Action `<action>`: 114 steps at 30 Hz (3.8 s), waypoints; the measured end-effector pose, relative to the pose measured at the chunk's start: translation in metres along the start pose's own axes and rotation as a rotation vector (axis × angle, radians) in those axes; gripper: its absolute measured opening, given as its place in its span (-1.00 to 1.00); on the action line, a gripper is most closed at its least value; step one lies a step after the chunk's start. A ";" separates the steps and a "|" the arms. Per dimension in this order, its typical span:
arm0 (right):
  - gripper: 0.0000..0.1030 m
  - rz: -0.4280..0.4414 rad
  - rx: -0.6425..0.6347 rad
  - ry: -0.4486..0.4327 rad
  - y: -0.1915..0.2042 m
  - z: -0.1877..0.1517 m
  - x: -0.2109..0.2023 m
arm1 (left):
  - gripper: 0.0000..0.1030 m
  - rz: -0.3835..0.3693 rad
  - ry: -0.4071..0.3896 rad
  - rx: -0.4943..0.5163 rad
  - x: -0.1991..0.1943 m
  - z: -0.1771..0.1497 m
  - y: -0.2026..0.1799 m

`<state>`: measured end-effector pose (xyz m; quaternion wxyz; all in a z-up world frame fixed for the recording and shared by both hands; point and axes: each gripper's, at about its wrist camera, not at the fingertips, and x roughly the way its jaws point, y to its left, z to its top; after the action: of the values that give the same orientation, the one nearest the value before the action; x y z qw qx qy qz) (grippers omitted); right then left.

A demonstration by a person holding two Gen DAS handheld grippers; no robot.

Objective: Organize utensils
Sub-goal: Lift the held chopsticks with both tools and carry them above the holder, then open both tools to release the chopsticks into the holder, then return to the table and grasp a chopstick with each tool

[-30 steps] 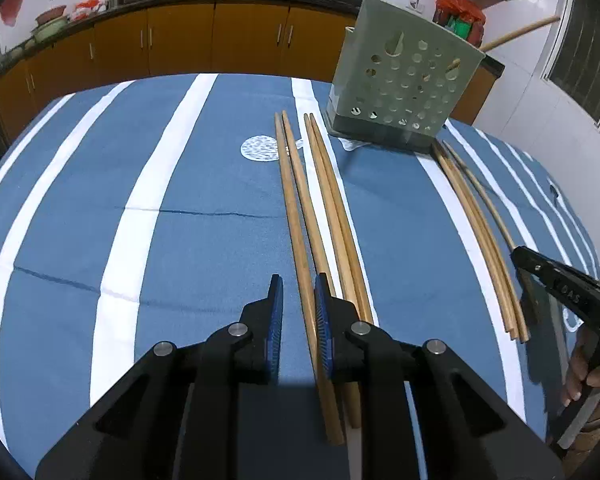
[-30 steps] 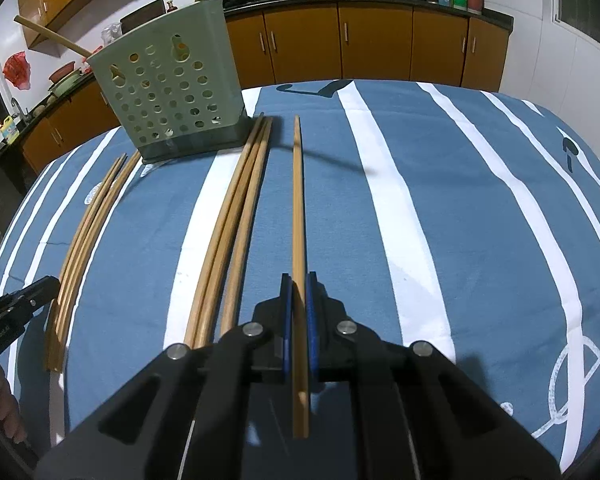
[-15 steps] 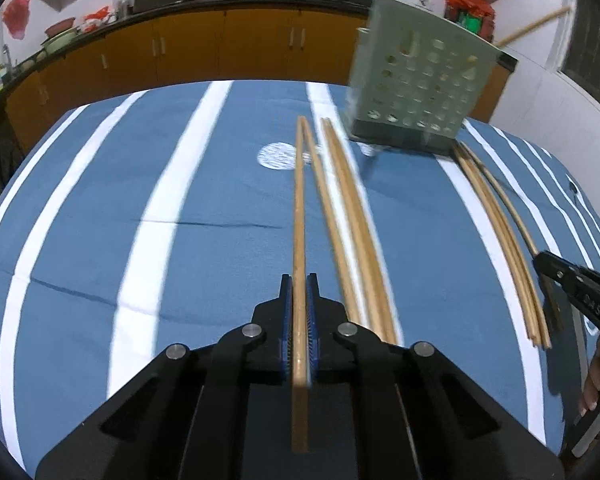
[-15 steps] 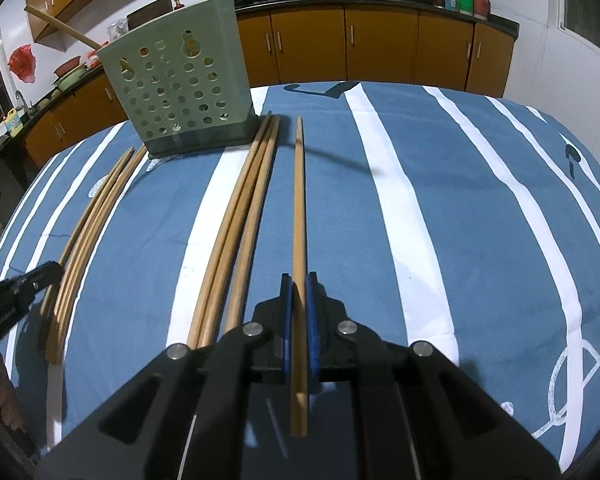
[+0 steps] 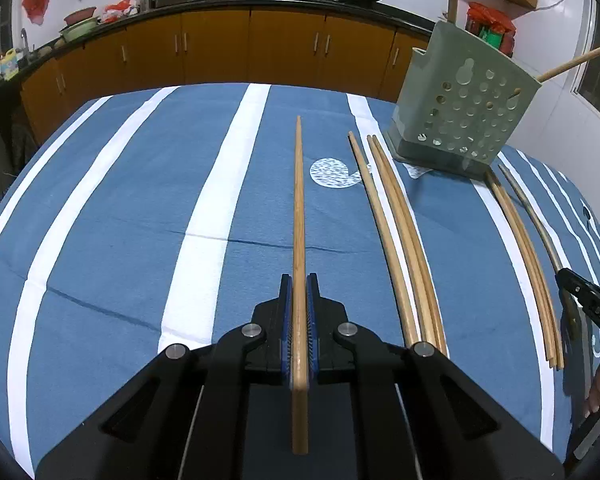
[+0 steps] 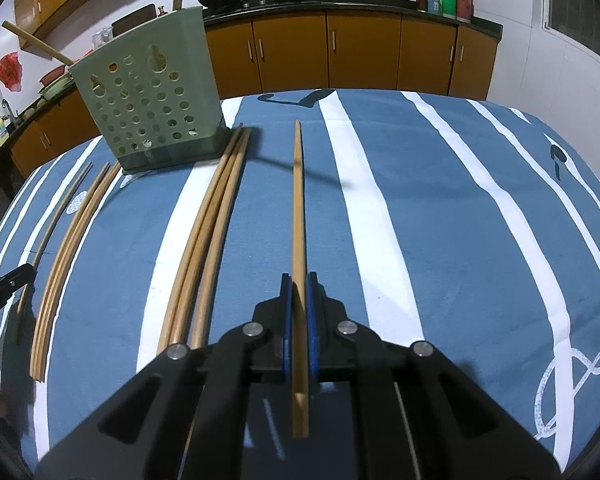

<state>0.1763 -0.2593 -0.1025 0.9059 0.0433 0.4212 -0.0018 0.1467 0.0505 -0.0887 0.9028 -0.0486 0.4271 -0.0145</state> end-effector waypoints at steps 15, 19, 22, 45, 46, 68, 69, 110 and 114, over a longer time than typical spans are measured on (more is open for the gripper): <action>-0.82 0.002 0.000 0.000 0.000 -0.001 0.000 | -0.85 -0.001 0.003 0.027 -0.001 -0.002 -0.002; -0.82 0.003 0.001 -0.001 0.000 -0.001 0.000 | -0.85 0.004 0.003 0.044 -0.001 -0.003 -0.004; -0.82 0.002 -0.001 0.000 0.000 -0.001 0.000 | -0.85 0.009 0.004 0.053 -0.001 -0.004 -0.005; -0.84 0.013 0.037 -0.240 -0.011 0.047 -0.069 | -0.85 -0.013 -0.178 0.046 -0.058 0.042 -0.001; -0.84 0.014 0.038 -0.256 -0.012 0.051 -0.073 | -0.85 -0.019 -0.200 0.040 -0.065 0.046 -0.001; -0.84 0.239 0.004 -0.558 0.009 0.126 -0.191 | -0.86 -0.156 -0.468 0.090 -0.158 0.120 -0.030; -0.84 0.252 -0.001 -0.569 0.011 0.129 -0.196 | -0.86 -0.166 -0.476 0.094 -0.162 0.122 -0.032; -0.48 0.153 0.019 -0.533 0.010 0.122 -0.162 | -0.11 -0.158 -0.612 -0.018 -0.154 0.126 -0.044; -0.48 0.130 0.028 -0.395 0.000 0.091 -0.124 | -0.06 -0.049 -0.542 0.001 -0.137 0.099 -0.032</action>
<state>0.1654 -0.2711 0.0503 0.9684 0.0820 0.2316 0.0421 0.1373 0.0357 0.0823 0.9836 -0.0603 0.1685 -0.0228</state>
